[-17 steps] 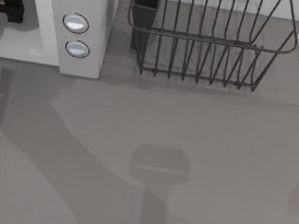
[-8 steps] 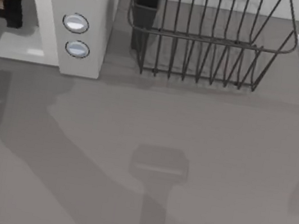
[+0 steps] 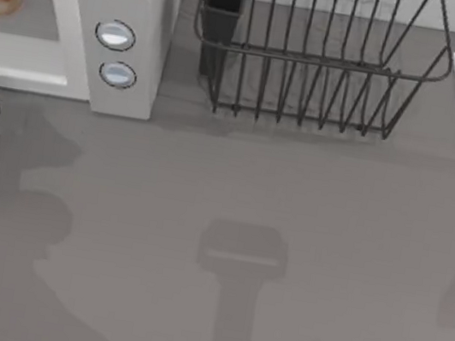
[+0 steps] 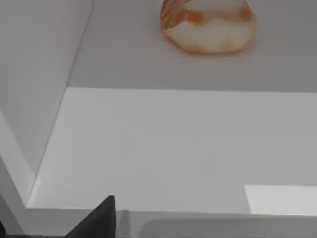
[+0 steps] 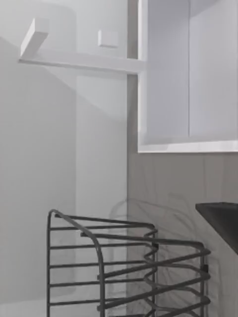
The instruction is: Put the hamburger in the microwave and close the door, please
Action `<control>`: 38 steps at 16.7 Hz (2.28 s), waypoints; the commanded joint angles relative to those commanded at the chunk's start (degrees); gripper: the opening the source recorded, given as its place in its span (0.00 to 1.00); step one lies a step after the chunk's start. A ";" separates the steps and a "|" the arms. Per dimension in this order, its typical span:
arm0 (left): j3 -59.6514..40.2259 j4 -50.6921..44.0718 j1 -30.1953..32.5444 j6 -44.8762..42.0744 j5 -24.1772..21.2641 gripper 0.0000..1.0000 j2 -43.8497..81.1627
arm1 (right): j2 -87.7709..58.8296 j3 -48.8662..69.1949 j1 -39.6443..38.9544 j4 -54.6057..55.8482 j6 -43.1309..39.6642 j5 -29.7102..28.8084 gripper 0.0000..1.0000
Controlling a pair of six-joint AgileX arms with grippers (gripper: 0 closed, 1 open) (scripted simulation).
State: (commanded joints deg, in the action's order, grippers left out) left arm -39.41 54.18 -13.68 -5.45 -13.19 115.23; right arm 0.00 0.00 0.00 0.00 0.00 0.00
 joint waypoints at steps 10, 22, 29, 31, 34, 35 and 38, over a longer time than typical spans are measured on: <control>15.45 7.87 -2.85 -0.96 -2.40 1.00 -8.24 | 0.00 0.00 0.00 0.00 0.00 0.00 1.00; 8.99 -19.33 -2.56 -0.80 -1.95 1.00 -27.90 | 0.00 0.00 0.00 0.00 0.00 0.00 1.00; 6.98 -26.47 -2.57 -0.80 -1.93 1.00 -33.84 | 0.00 0.00 0.00 0.00 0.00 0.00 1.00; 7.12 -26.33 -2.54 -0.80 -1.94 1.00 -33.69 | 0.00 0.00 0.00 0.00 0.00 0.00 1.00; 8.37 -27.38 -1.76 -0.54 -1.38 1.00 -37.17 | 0.00 0.00 0.00 0.00 0.00 0.00 1.00; 9.14 -28.04 -1.34 -0.37 -0.99 1.00 -39.40 | 0.00 0.00 0.00 0.00 0.00 0.00 1.00; 12.38 -30.82 0.27 0.32 0.66 1.00 -48.12 | 0.00 0.00 0.00 0.00 0.00 0.00 1.00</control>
State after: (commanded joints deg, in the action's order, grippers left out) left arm -27.03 23.37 -13.41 -5.14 -12.53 67.11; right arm 0.00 0.00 0.00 0.00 0.00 0.00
